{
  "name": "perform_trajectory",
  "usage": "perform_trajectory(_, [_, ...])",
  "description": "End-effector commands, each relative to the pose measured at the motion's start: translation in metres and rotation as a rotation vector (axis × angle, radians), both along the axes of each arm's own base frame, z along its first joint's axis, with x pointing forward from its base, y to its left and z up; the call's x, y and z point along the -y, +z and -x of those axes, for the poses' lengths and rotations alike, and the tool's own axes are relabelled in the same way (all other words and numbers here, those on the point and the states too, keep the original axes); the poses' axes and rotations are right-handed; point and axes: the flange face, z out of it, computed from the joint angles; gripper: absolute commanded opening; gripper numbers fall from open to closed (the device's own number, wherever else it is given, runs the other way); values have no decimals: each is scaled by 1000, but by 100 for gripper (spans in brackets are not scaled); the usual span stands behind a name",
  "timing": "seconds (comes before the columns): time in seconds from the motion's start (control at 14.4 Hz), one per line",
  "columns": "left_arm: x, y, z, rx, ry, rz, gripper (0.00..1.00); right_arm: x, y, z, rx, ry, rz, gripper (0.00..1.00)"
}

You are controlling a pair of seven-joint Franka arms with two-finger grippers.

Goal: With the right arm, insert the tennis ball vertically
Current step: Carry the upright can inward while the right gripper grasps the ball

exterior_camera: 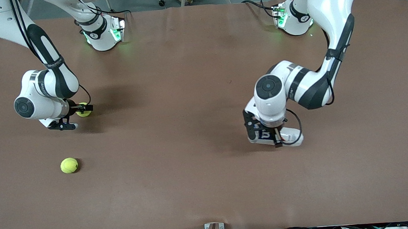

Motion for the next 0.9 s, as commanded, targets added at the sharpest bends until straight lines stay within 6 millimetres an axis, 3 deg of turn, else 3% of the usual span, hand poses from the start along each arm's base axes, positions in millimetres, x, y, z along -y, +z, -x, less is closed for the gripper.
perform_trajectory(0.0, [34, 18, 6, -15, 20, 160, 70, 4, -2, 3, 4, 5, 0, 80])
perform_trajectory(0.21, [70, 35, 13, 36, 32, 359, 70, 4, -2, 2, 5, 5, 1, 67])
perform_trajectory(0.42, [103, 34, 21, 85, 45, 542, 70, 4, -1, 2, 2, 4, 1, 53])
perform_trajectory(0.62, [129, 18, 29, 158, 70, 733, 70, 5, 2, -1, 2, -1, 1, 40])
perform_trajectory(0.83, [161, -6, 47, 217, 108, 921, 70, 6, 12, -11, 6, -12, -3, 38])
